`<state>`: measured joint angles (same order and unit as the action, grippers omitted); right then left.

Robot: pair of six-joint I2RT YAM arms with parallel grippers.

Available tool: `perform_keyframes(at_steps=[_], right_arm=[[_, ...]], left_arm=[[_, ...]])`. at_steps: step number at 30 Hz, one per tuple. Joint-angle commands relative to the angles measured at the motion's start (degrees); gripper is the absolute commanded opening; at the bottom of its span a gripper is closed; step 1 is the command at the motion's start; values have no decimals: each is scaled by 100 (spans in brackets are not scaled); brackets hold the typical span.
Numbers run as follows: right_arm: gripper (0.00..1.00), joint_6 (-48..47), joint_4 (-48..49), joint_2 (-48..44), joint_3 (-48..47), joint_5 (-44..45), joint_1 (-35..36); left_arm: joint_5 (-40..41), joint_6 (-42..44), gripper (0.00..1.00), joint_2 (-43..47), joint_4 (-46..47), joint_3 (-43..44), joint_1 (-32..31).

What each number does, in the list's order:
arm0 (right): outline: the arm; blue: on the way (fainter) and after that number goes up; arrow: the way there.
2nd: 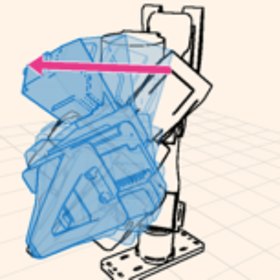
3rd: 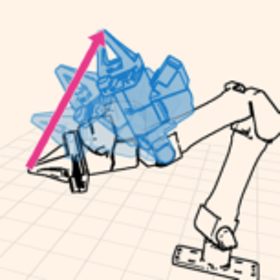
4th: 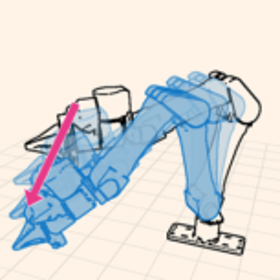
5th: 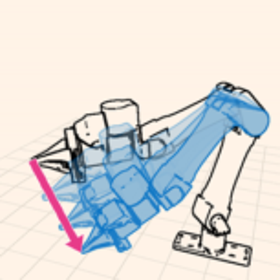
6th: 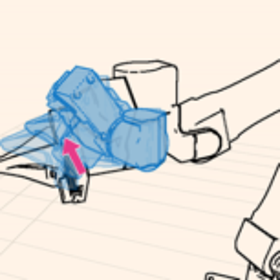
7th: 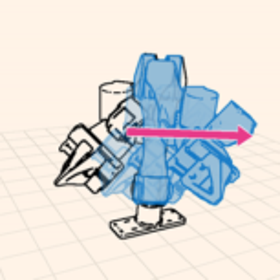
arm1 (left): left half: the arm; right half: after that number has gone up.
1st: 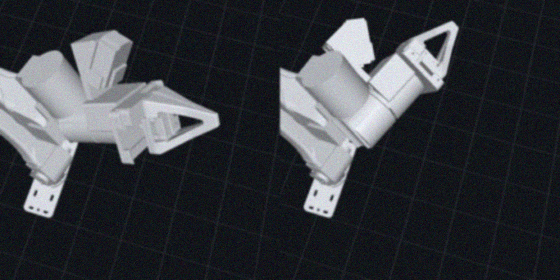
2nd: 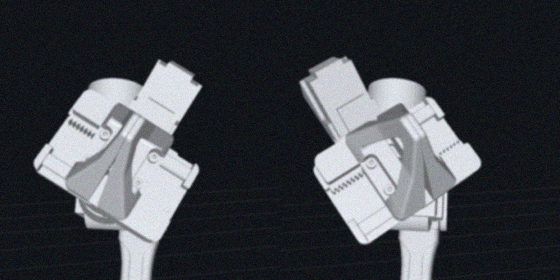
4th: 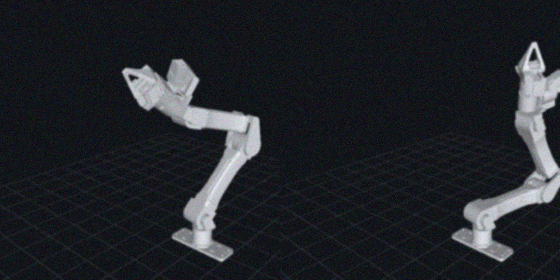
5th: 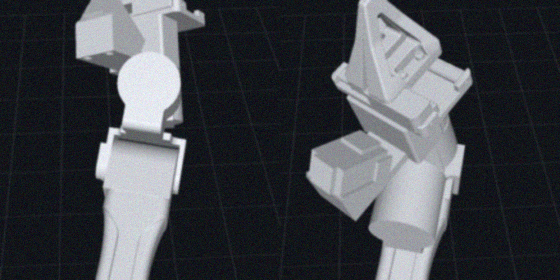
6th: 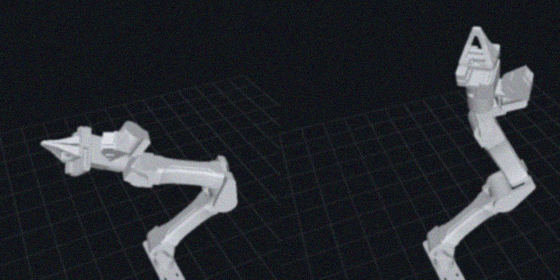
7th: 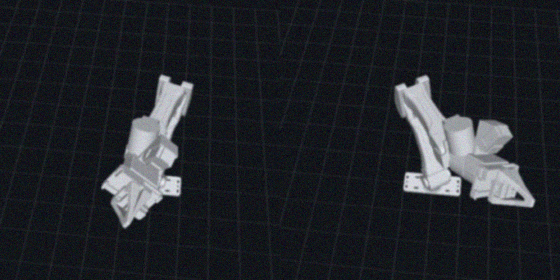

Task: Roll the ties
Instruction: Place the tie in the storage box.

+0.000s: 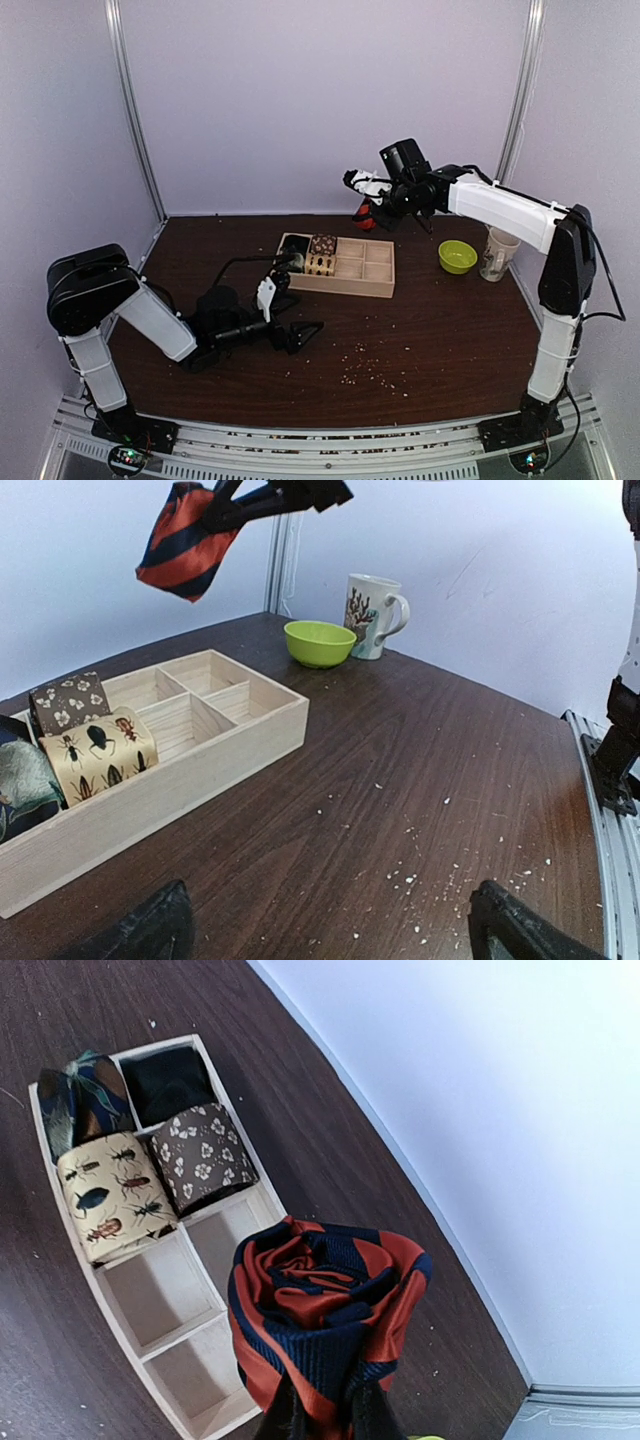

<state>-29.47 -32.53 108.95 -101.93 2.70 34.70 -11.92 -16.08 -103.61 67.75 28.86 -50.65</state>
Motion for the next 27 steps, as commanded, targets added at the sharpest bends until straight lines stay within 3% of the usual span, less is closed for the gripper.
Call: perform_keyframes(at_steps=[1, 11, 22, 27], right_arm=[[0, -982, 422, 234, -133, 400, 30], [0, -1860, 294, 1261, -747, -144, 28], [0, -2507, -1001, 2403, -2135, -276, 46], [0, -2702, -1236, 2502, -2173, -412, 29]], left_arm=[[-180, -192, 98, -141, 627, -53, 38], [-98, -256, 98, -65, 810, -220, 38], [-6, -230, 98, 58, 834, -329, 47], [-16, -216, 98, 58, 846, -312, 55]])
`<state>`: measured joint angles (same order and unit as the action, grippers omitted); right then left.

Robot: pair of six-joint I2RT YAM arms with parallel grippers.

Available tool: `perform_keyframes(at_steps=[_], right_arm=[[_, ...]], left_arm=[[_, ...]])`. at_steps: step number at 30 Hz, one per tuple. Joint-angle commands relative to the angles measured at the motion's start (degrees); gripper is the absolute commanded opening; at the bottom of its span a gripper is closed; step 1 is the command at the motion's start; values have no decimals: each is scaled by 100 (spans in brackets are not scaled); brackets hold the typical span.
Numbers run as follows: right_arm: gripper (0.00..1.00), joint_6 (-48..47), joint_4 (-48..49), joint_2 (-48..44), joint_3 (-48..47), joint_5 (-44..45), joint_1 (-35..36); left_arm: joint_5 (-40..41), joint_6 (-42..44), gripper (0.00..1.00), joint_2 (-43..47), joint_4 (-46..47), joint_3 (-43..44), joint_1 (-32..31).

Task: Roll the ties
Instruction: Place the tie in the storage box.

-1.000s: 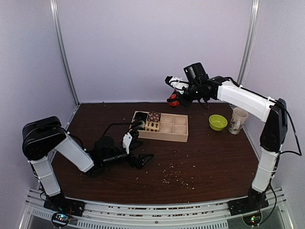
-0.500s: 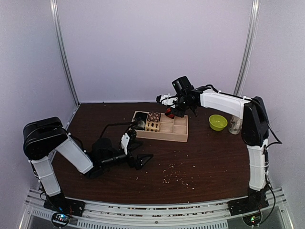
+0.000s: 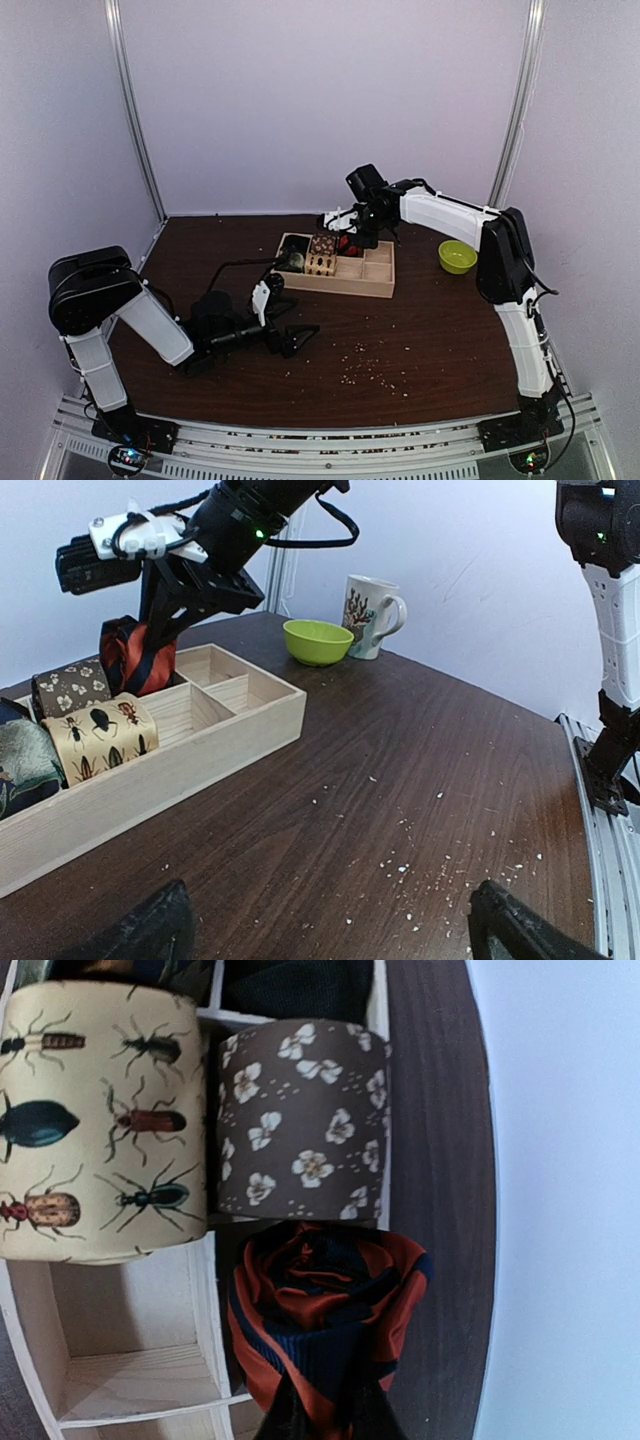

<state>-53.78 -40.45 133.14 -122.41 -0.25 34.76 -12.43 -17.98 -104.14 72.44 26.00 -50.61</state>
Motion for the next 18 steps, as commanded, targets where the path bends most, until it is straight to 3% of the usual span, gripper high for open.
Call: perform_keyframes(at_steps=[1, 12, 16, 17, 18], right_arm=[[0, -293, -455, 98, -130, -139, 16], [4, -249, -232, 489, -232, -15, -20], [20, -99, -115, 423, -207, 27, -27], [40, -51, -78, 377, -192, 13, -30], [53, 13, -25, 309, -181, -4, -31]], left_arm=[[34, -23, 98, 105, 375, -29, 51], [42, -5, 98, 147, 344, -56, 51], [81, 11, 98, 182, 286, -45, 59], [87, 11, 98, 195, 261, -31, 60], [86, 20, 98, 211, 219, -16, 60]])
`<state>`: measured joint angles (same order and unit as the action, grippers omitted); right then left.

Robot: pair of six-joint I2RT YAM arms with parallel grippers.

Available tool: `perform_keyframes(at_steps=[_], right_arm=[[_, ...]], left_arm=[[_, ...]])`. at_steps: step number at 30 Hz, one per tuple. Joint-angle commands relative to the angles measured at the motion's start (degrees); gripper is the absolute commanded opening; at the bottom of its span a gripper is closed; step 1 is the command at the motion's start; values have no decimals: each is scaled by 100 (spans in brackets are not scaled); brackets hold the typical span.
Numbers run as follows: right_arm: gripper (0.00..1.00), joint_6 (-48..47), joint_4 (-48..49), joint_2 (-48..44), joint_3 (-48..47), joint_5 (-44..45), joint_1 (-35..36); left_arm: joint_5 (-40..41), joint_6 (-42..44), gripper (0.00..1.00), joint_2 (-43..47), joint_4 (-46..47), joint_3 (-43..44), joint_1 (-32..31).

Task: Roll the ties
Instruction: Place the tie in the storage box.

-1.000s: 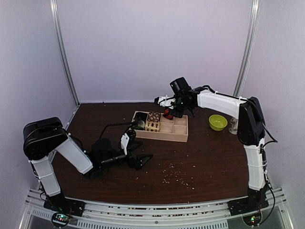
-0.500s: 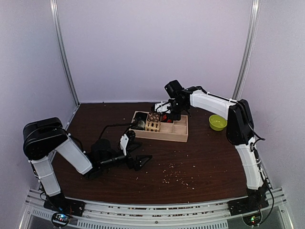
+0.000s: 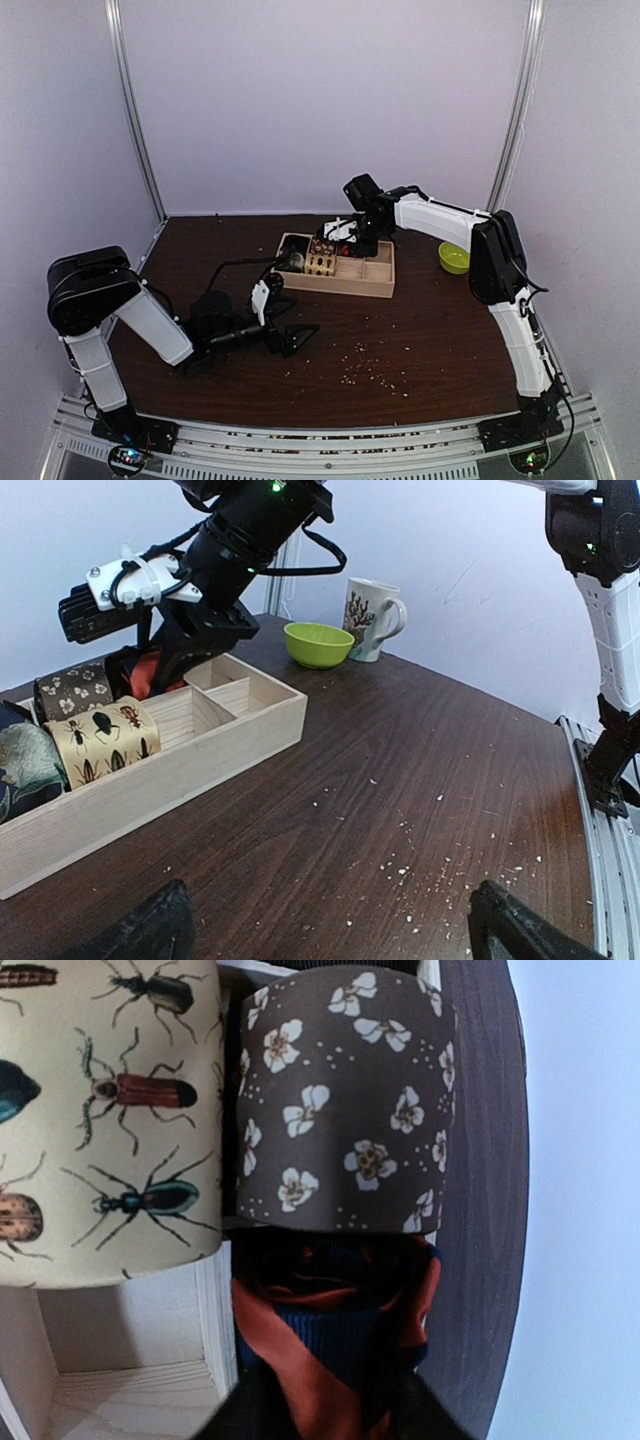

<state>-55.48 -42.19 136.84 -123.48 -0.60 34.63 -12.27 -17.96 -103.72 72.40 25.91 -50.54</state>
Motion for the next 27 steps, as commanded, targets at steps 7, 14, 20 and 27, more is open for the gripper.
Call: perform_keyframes(at_steps=[7, 14, 20, 27], right_arm=[[100, 810, 412, -785, 166, -92, 0], [100, 1403, 1432, -2191, 1493, -125, 0], [100, 2186, 2666, -3626, 2900, 357, 4], [100, 3385, 2863, -4937, 4054, 765, -118]], left_arm=[[473, 136, 98, 630, -1640, 544, 53], [1486, 393, 98, 1383, -3727, 1265, 75], [1888, 167, 98, 1770, -5658, 2235, 372], [2437, 332, 98, 2284, -7322, 3056, 1012]])
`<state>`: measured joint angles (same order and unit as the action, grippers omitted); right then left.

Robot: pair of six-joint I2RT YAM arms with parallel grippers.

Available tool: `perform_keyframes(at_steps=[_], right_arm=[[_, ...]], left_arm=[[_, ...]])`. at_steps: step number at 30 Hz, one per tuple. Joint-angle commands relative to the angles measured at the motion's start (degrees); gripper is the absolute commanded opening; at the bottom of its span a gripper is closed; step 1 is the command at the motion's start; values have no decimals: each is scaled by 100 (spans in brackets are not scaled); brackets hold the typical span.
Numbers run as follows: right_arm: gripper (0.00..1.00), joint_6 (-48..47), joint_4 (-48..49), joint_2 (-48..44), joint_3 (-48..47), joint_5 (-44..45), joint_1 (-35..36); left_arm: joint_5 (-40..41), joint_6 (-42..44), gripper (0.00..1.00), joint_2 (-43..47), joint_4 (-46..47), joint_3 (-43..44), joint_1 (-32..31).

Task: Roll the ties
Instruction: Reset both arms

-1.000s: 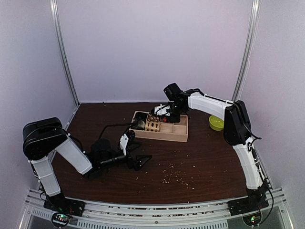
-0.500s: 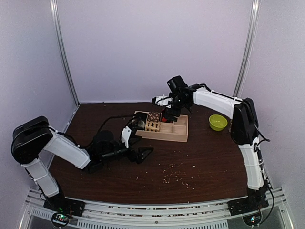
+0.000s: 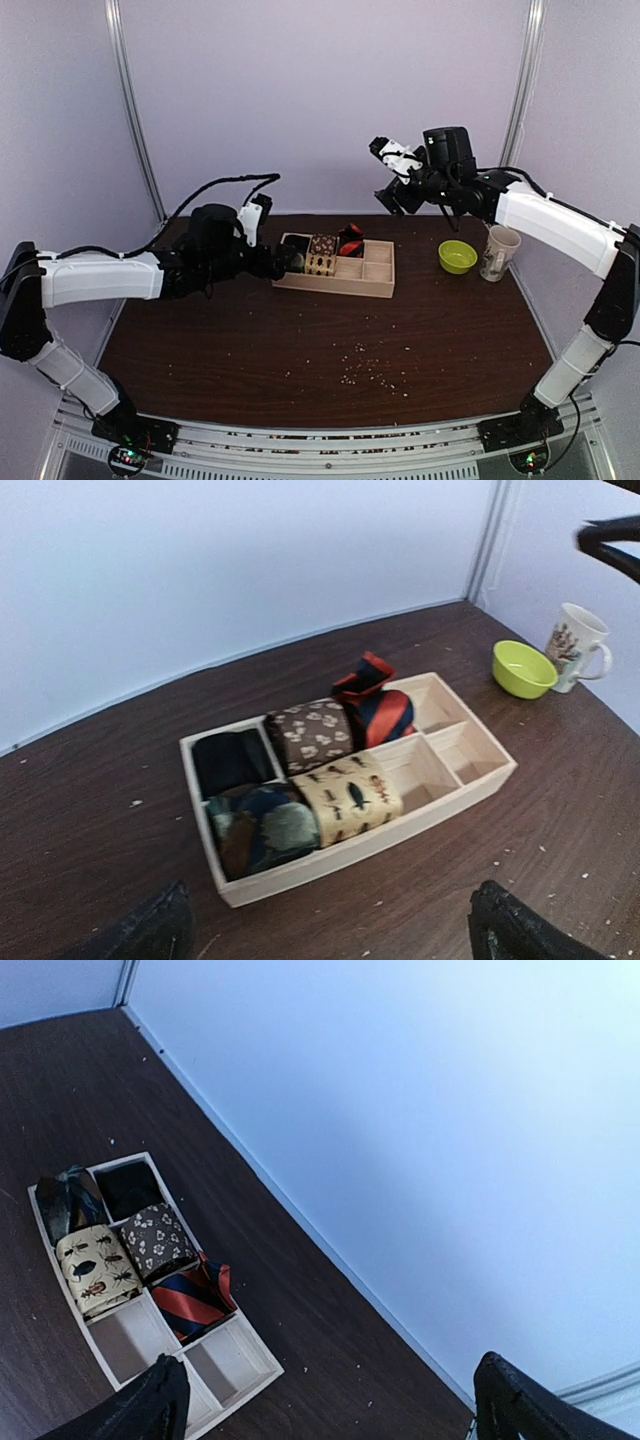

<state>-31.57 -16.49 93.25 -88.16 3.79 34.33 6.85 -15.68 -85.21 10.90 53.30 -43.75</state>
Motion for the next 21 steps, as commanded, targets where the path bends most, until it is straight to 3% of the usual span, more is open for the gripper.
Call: perform_keyframes(at_steps=[1, 6, 11, 18, 21], right_arm=[[100, 1302, 275, -807, 679, 252, -151], [100, 2732, 429, -1918, 1739, -57, -592], [100, 3884, 818, -2907, 3137, -168, -756], [99, 4943, 1324, -3347, 4833, -415, -850], [100, 5183, 1398, -3246, 5090, -589, -947]], left_arm=[[532, 90, 98, 534, -1315, 376, 460], [168, -207, 98, 1035, -1701, 331, 1362], [308, -630, 98, 1098, -1826, 132, 1928], [-81, -1181, 98, 836, -1307, -539, 2104], [-184, -1397, 98, 629, -1142, -683, 2106]])
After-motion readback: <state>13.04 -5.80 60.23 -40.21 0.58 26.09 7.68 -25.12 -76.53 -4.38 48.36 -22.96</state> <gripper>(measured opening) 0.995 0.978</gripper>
